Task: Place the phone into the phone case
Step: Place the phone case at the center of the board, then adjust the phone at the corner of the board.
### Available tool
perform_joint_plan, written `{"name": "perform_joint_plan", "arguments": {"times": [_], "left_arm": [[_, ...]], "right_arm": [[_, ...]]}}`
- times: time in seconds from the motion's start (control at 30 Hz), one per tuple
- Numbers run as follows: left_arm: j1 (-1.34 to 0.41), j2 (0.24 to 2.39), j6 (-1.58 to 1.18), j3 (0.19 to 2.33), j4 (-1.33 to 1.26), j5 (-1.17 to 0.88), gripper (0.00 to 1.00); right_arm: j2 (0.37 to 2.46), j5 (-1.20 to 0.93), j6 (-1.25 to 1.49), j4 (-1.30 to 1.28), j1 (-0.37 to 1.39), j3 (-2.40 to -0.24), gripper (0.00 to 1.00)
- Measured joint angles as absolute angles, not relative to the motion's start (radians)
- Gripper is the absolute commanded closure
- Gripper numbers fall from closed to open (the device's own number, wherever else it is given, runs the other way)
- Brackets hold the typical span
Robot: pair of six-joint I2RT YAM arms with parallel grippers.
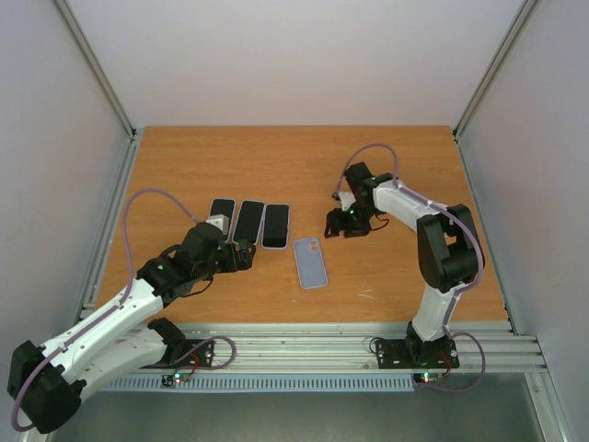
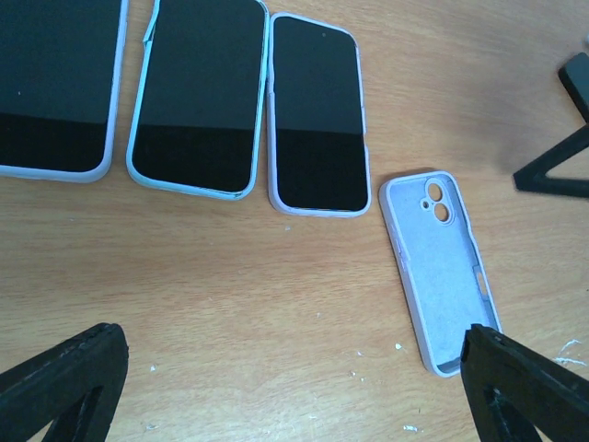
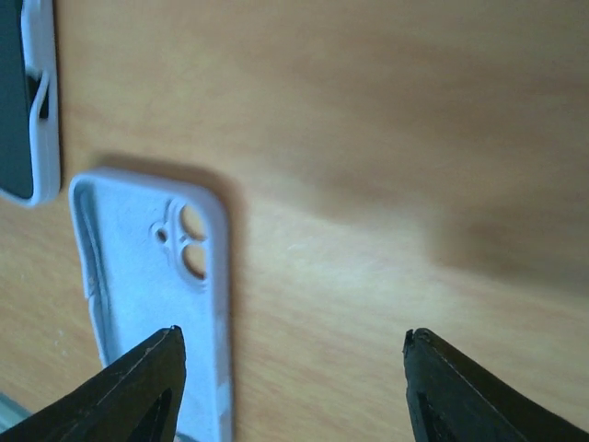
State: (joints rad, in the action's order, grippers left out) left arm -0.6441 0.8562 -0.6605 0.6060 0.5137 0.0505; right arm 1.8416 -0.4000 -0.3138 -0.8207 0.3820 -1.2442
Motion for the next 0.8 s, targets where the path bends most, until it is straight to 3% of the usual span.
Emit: {"name": "perform_joint_plan", "arguments": {"times": [0.2,0.53,0.8], "left_arm": [[-0.641,0.856,-0.654,0.606,0.513,0.038,0.01],[-0.635,0.856,-0.648,0.603,0.505,0.01,0.01],[-0.632,0.858,-0.645,0.591,0.503,-0.01,0.01]], "right_arm": [[1.837,-0.37,-0.316,-0.831,0.219,-1.32,0.02],[1.863,-0.279,-0.282,-0.803,-0.048,-1.478,0.02],[2.067,-0.231,-0.269,-0.811,-0.183,-1.678,0.02]]}}
